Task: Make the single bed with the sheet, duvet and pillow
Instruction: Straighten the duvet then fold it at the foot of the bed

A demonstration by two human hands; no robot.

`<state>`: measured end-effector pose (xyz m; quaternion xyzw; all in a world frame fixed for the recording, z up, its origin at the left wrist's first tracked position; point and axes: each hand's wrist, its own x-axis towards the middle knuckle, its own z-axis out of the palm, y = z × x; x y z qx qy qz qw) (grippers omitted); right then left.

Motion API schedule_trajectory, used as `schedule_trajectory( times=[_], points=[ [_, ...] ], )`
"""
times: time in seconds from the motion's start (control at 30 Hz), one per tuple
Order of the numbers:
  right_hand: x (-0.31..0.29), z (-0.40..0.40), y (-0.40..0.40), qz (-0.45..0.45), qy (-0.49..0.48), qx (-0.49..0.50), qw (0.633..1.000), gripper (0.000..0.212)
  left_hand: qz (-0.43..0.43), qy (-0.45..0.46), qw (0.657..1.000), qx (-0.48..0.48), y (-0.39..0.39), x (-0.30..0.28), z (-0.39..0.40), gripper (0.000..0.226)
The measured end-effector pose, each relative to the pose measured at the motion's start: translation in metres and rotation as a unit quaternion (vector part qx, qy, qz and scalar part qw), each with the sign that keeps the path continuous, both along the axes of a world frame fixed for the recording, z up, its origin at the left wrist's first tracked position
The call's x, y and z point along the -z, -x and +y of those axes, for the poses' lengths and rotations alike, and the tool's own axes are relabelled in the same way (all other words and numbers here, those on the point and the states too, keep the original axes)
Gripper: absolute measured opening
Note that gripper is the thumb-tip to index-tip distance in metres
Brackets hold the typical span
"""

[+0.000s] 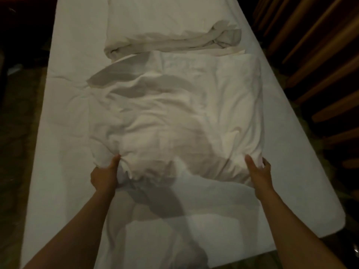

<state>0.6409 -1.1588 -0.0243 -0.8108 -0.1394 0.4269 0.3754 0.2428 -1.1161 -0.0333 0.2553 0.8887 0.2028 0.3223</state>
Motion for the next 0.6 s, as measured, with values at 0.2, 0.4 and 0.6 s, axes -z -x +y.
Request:
schedule_trajectory(
  times=[0.2,0.4,0.6],
  points=[
    [-0.016,0.002,0.013,0.081,-0.023,0.041,0.996,0.064,-0.035,-0.044,0.997,-0.052,-0.005,-0.023,-0.003,0.071],
    [-0.065,0.019,-0.011,-0.028,-0.004,0.014,0.999,0.077,0.011,-0.038,0.999,-0.024,0.018,-0.083,0.011,0.077],
    [-0.098,-0.007,-0.011,-0.08,0.027,-0.042,0.996,0.075,0.025,-0.024,0.999,-0.021,0.033,-0.121,-0.017,0.078]
  ],
)
